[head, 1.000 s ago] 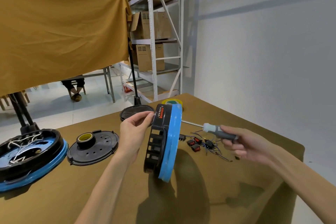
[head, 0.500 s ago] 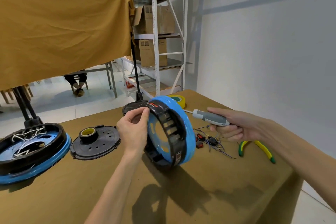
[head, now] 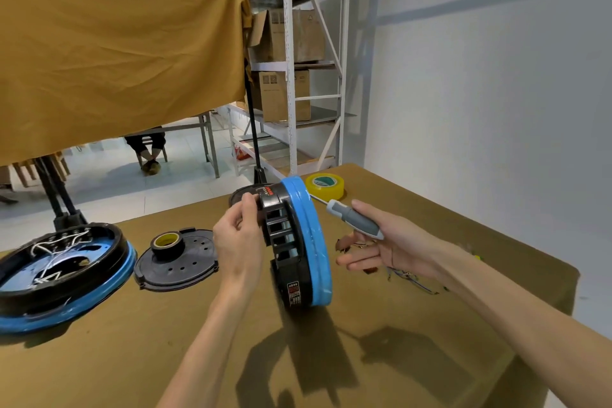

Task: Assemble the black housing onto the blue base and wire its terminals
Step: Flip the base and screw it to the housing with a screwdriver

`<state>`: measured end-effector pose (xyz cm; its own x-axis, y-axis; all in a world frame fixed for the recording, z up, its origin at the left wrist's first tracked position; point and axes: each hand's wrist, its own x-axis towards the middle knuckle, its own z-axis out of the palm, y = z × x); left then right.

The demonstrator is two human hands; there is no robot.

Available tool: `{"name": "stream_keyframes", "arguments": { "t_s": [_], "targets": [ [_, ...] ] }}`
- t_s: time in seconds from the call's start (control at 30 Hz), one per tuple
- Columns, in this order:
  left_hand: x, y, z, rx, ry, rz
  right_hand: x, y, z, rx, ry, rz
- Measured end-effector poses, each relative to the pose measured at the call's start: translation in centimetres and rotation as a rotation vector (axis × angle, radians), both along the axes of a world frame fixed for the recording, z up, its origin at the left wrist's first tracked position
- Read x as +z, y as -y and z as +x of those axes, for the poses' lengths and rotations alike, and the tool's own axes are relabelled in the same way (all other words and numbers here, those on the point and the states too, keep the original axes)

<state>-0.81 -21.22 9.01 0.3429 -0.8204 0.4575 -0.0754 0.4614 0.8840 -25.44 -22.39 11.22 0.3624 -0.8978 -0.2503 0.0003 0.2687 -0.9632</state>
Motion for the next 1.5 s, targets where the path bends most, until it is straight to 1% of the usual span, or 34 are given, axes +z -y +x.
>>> {"name": "stream_keyframes", "arguments": {
  "t_s": [0.07,0.17,0.3,0.37,0.43,0.57,0.63,0.7,0.77,0.83,0.93,1.1,1.17,1.27,1.5],
  "targets": [
    [0.8,-0.4,0.3,-0.092,-0.037,0.128,-0.1,0.0,0.7,0.017,-0.029,-0.022],
    [2.2,-1.0,1.1,-0.106,-0.037,0.324,-0.2,-0.3,1.5,0.047,-0.083,-0.057],
    [3.4,-1.7,2.6,-0.14,0.077,0.477,0.0,-0.6,2.4,0.039,-0.143,-0.151],
    [3.5,-1.9,3.4,-0.118,0.146,0.534,0.5,-0.9,2.7,0.024,-0.188,-0.219],
    [3.1,-1.8,4.2,-0.077,0.133,0.537,1.0,-1.2,3.1,0.017,-0.22,-0.283],
    [1.3,-1.9,5.8,-0.03,0.048,0.413,1.7,-1.8,3.8,-0.007,-0.301,-0.368],
    [0.2,-2.0,6.7,-0.048,-0.034,0.38,1.8,-2.0,4.1,-0.019,-0.331,-0.391],
    [-0.7,-2.2,7.4,-0.102,-0.181,0.404,1.7,-2.2,4.2,-0.034,-0.33,-0.419],
    [-1.8,-2.6,7.9,-0.173,-0.301,0.452,1.8,-2.3,4.1,-0.069,-0.312,-0.493],
    [-3.0,-3.2,7.9,-0.246,-0.359,0.519,2.0,-2.3,4.1,-0.11,-0.294,-0.588],
    [-4.9,-4.0,7.6,-0.342,-0.374,0.595,2.0,-2.2,4.3,-0.135,-0.319,-0.724],
    [-7.9,-4.9,6.9,-0.373,-0.461,0.728,1.6,-1.4,5.1,-0.187,-0.408,-0.853],
    [-8.6,-5.2,6.8,-0.423,-0.496,0.762,1.3,-0.9,5.5,-0.196,-0.462,-0.884],
    [-9.2,-5.2,6.8,-0.467,-0.502,0.779,0.8,-0.3,5.9,-0.19,-0.527,-0.903],
    [-9.6,-4.9,6.9,-0.463,-0.5,0.782,0.1,0.7,6.3,-0.159,-0.574,-0.933]
  ]
}}
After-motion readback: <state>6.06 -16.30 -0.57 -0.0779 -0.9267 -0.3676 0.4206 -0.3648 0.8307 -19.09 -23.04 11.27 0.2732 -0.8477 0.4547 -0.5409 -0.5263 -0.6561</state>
